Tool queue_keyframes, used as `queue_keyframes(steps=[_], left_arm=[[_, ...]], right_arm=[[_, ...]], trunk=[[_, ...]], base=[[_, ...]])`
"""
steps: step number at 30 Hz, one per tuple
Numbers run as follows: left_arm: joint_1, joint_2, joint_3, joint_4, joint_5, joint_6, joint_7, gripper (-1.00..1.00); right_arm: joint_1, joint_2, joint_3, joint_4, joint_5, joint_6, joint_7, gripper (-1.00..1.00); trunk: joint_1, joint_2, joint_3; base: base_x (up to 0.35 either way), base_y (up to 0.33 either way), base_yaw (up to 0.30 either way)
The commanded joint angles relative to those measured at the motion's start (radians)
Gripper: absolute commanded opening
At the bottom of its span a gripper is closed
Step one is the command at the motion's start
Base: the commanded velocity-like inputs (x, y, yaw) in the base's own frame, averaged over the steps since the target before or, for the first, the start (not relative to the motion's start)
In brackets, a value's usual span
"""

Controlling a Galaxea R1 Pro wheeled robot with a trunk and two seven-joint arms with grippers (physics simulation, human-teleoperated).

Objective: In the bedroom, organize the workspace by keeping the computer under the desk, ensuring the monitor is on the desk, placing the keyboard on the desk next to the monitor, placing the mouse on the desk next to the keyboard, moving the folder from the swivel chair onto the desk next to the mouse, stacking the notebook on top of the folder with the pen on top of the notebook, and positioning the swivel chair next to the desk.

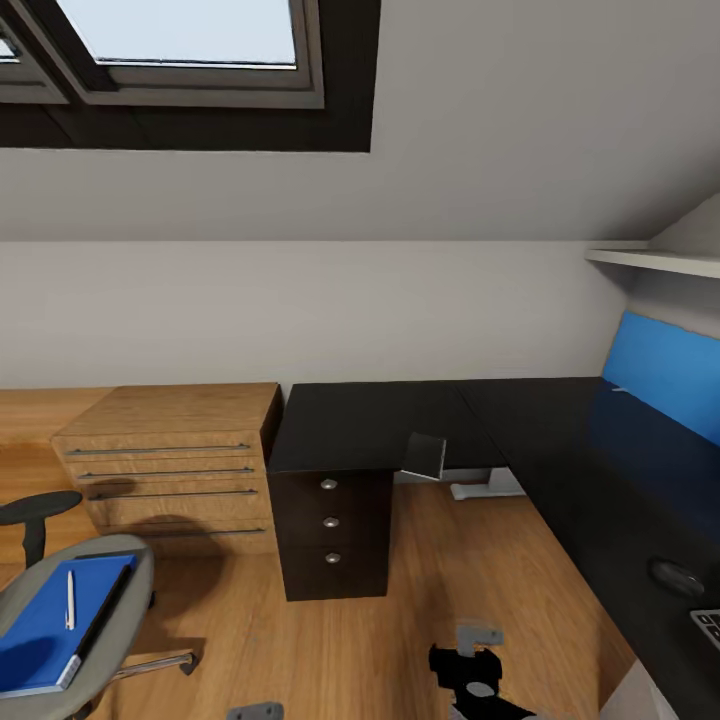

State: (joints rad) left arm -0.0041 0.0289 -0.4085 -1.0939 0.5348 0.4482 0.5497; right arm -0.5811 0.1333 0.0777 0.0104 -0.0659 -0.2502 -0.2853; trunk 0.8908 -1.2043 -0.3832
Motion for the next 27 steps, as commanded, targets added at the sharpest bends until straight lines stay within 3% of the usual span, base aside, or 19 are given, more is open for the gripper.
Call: queue_keyframes(steps=[1,5,9,15,19,27], left_arm=[[0.000,0.001,-0.003,0.009,0.008,0.000,0.009,1.00],[0.000,0.001,-0.003,0.058,0.008,-0.043,0.008,1.00],[0.000,-0.002,-0.015,0.146,0.007,-0.197,0.007,1.00],[0.000,-0.002,-0.079,0.274,0.008,-0.378,0.008,1.00],[0.000,-0.007,-0.105,0.346,0.007,-0.439,0.008,1.00],[0.000,-0.020,-0.116,0.393,0.008,-0.494,0.009,1.00]], right_arm=[[0.012,0.000,0.009,0.003,0.006,-0.011,-0.003,1.00],[0.055,-0.003,0.008,0.008,0.039,-0.065,-0.003,1.00],[0.118,-0.006,0.007,0.012,0.053,-0.169,-0.003,1.00],[0.164,-0.006,0.007,0.011,0.058,-0.249,-0.003,1.00],[0.175,-0.005,0.006,0.008,0.059,-0.272,-0.003,1.00],[0.180,-0.003,0.005,0.007,0.059,-0.282,-0.003,1.00]], trunk=[[0.000,-0.001,-0.001],[0.000,-0.001,-0.001],[0.000,-0.001,-0.001],[0.000,-0.001,-0.001],[0.000,-0.001,-0.001],[0.000,-0.001,-0.001]], base=[[0.000,0.004,0.035],[0.000,0.003,0.121],[0.000,0.001,0.217],[0.000,0.000,0.248],[0.000,0.000,0.264],[0.000,0.000,0.272]])
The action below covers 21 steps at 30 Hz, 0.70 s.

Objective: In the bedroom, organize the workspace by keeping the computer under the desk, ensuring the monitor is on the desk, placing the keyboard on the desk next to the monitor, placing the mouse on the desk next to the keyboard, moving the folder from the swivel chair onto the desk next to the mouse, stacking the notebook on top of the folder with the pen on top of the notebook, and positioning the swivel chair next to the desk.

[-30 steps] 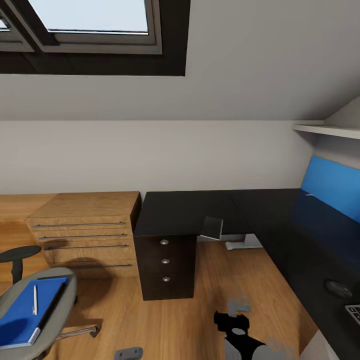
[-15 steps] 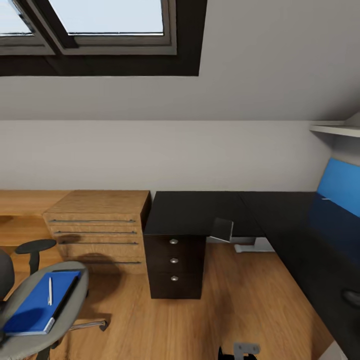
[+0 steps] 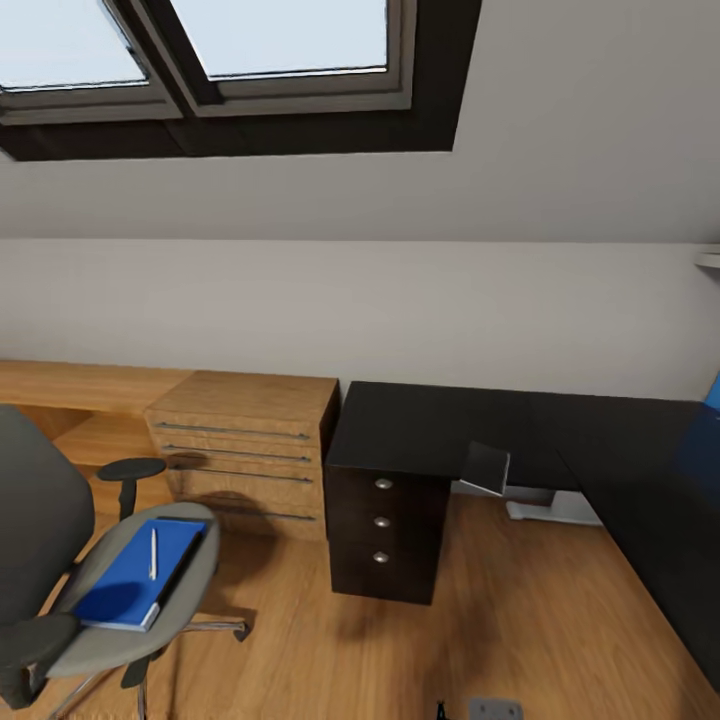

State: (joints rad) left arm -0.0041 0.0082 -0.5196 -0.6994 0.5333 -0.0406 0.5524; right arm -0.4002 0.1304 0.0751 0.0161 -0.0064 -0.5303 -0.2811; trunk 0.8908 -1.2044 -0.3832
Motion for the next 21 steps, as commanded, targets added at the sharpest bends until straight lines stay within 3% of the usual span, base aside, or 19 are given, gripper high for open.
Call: queue_keyframes(steps=[1,9,16,21], left_arm=[[0.000,0.000,-0.005,0.002,0.009,-0.017,0.006,1.00],[0.000,-0.003,-0.018,0.020,0.006,-0.182,0.006,1.00],[0.000,-0.003,-0.034,0.021,0.005,-0.221,0.006,1.00],[0.000,-0.003,-0.087,0.021,0.004,-0.242,0.012,1.00]], right_arm=[[-0.001,0.001,0.008,0.002,0.000,-0.002,-0.007,1.00],[0.000,0.003,0.008,0.007,0.005,-0.005,-0.006,1.00],[0.001,0.004,0.010,0.006,0.012,-0.015,-0.007,1.00],[0.006,0.008,0.012,0.005,0.023,-0.087,-0.012,1.00]], trunk=[[0.000,-0.001,-0.001],[0.000,-0.001,-0.003],[0.000,-0.001,-0.006],[0.000,-0.001,-0.010]], base=[[0.000,0.000,0.274],[0.000,0.000,0.274],[0.000,0.000,0.274],[0.000,0.000,0.273]])
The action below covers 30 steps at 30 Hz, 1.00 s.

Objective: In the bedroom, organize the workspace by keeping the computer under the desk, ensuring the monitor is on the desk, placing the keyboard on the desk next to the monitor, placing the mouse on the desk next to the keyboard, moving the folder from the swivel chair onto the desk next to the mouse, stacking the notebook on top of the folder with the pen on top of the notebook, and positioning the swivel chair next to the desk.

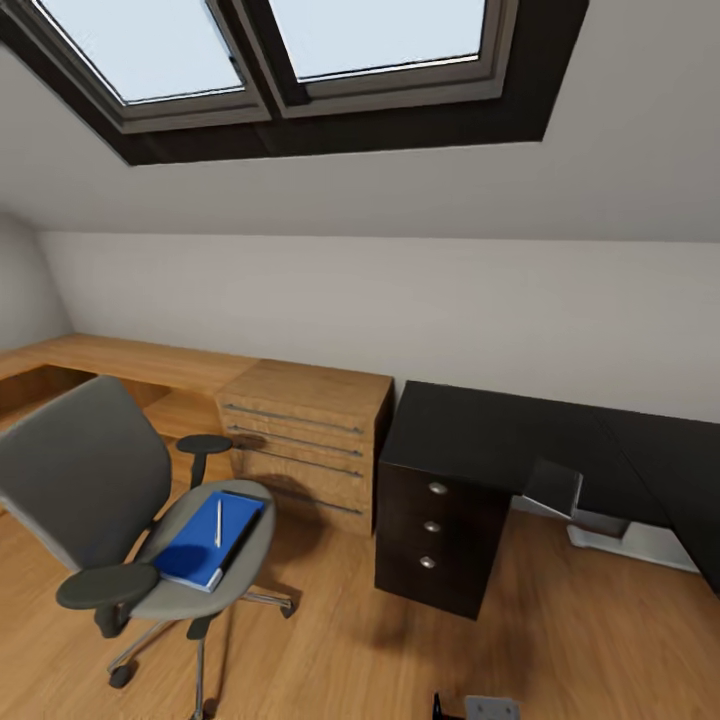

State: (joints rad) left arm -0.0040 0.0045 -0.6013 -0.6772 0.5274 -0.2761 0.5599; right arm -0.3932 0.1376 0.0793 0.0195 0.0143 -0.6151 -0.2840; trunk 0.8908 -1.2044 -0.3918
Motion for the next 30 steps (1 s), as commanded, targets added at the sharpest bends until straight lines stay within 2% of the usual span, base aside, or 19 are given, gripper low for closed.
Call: queue_keyframes(steps=[1,3,5,6,10,16,24,26,30], left_arm=[[-0.001,0.001,-0.012,-0.001,0.010,-0.015,0.004,1.00],[-0.001,0.001,-0.041,-0.001,0.010,-0.046,0.004,1.00],[-0.001,0.003,-0.123,-0.001,0.010,-0.088,0.006,1.00],[-0.001,0.003,-0.144,-0.001,0.010,-0.094,0.007,1.00],[-0.001,0.004,-0.169,-0.001,0.011,-0.102,0.008,1.00],[-0.001,0.004,-0.179,0.015,0.016,-0.104,0.008,1.00],[-0.001,0.002,-0.178,0.044,0.017,-0.104,0.009,1.00],[-0.001,0.002,-0.178,0.045,0.017,-0.104,0.009,1.00],[-0.001,0.002,-0.178,0.045,0.017,-0.104,0.009,1.00]], right_arm=[[0.001,0.001,0.008,0.002,0.007,-0.016,-0.009,1.00],[0.010,0.001,0.008,0.002,0.034,-0.060,-0.011,1.00],[0.034,0.003,0.008,0.003,0.106,-0.151,-0.022,1.00],[0.041,0.004,0.008,0.003,0.121,-0.179,-0.034,1.00],[0.055,0.005,0.008,0.003,0.139,-0.237,-0.071,1.00],[0.061,0.004,0.008,0.003,0.147,-0.278,-0.099,1.00],[0.062,0.004,0.008,0.003,0.146,-0.293,-0.102,1.00],[0.066,0.004,0.008,0.003,0.145,-0.339,-0.105,1.00],[0.071,0.005,0.008,0.003,0.146,-0.361,-0.111,1.00]], trunk=[[0.000,-0.001,-0.002],[0.000,-0.001,-0.003],[0.000,-0.001,-0.004],[0.000,-0.001,-0.005],[0.000,-0.001,-0.008],[0.000,-0.001,-0.013],[0.000,-0.001,-0.020],[0.000,-0.001,-0.022],[0.000,-0.001,-0.025]], base=[[0.000,0.000,0.269],[0.000,0.000,0.267],[0.000,0.000,0.263],[0.000,0.000,0.260],[0.000,0.000,0.257],[0.000,0.000,0.254],[0.000,0.000,0.253],[0.000,0.000,0.253],[0.000,0.000,0.252]])
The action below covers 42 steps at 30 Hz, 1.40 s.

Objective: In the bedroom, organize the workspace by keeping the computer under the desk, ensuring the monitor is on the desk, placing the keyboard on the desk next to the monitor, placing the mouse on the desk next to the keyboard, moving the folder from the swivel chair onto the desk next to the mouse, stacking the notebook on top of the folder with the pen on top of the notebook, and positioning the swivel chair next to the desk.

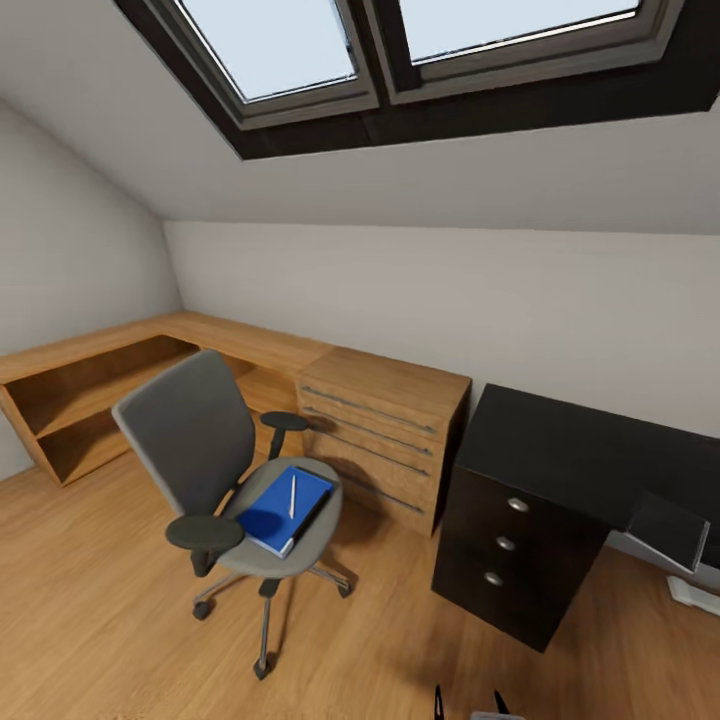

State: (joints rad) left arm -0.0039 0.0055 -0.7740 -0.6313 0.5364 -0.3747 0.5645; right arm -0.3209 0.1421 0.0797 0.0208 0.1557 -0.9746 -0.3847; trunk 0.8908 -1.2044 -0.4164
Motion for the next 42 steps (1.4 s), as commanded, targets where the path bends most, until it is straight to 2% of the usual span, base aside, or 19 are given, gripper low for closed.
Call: queue_keyframes(steps=[1,11,22,31,42], left_arm=[[-0.001,0.001,-0.005,-0.001,0.008,-0.006,0.005,1.00],[-0.001,0.001,-0.005,0.002,0.008,-0.006,0.005,1.00],[-0.001,0.001,-0.005,0.014,0.010,-0.006,0.005,1.00],[-0.001,0.001,-0.005,0.015,0.011,-0.006,0.005,1.00],[-0.001,0.001,-0.005,0.015,0.011,-0.006,0.005,1.00]], right_arm=[[0.000,0.000,0.008,0.002,0.004,-0.004,-0.013,1.00],[0.002,-0.001,0.008,0.002,0.005,-0.013,-0.029,1.00],[0.002,-0.001,0.008,0.002,0.003,-0.012,-0.029,1.00],[0.002,-0.005,0.001,-0.004,-0.001,-0.012,-0.030,1.00],[0.002,-0.006,0.001,-0.004,-0.001,0.018,-0.029,1.00]], trunk=[[0.000,-0.001,-0.002],[0.000,-0.001,-0.010],[0.000,-0.001,-0.013],[0.000,-0.001,-0.017],[0.000,-0.001,-0.026]], base=[[0.000,0.000,0.252],[0.000,0.000,0.240],[0.000,0.000,0.079],[0.000,0.000,0.211],[0.000,0.000,0.239]])
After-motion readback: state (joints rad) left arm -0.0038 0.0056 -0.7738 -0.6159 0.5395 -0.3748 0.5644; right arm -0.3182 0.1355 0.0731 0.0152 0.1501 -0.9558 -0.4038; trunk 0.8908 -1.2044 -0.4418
